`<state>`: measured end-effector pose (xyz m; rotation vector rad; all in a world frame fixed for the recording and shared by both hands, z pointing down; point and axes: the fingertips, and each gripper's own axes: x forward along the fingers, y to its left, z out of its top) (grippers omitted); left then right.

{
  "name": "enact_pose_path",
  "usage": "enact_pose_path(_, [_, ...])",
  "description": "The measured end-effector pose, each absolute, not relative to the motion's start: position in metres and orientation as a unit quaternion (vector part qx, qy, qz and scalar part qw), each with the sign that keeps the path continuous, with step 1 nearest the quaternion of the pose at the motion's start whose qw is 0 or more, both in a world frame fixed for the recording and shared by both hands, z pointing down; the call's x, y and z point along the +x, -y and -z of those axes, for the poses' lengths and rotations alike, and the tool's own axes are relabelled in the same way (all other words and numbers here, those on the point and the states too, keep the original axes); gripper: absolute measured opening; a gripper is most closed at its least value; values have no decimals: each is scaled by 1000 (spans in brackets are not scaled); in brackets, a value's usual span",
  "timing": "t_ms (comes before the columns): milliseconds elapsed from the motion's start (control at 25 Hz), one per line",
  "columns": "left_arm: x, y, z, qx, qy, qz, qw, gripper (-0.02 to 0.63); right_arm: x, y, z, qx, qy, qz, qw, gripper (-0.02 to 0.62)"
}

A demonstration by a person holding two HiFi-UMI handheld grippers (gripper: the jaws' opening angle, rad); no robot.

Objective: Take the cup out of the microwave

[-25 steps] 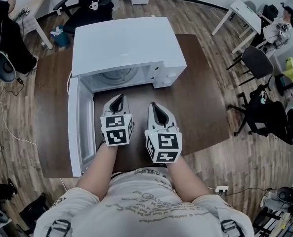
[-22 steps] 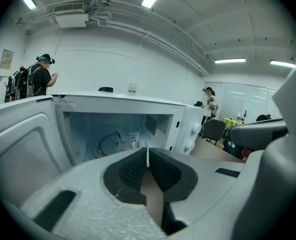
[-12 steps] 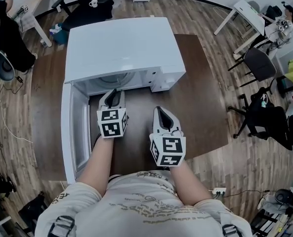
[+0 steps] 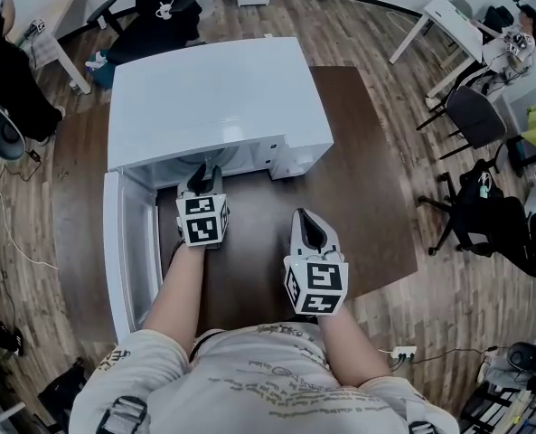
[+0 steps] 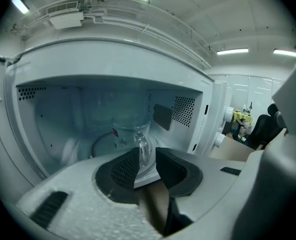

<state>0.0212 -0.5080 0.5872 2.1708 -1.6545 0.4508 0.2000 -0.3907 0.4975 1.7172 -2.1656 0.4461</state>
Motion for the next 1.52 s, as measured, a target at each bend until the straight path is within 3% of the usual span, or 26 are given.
enact_pose_path(400, [26,528,-596,777,578,-144,203,100,208,401,-505,609,755,-168,177,12])
enact_pose_path(640, [31,533,-602,795,558,-154,180,98,209,406,-504,613,754,-124,202,12])
enact_pose_path(1000, [38,543,-607,809,539,-157,172,77,203,411,-520,602,755,-163,203,12])
enact_pose_path(1520, [45,546,-612,810,545,-191,104,25,204,414,-528,599,753,-172,211,12])
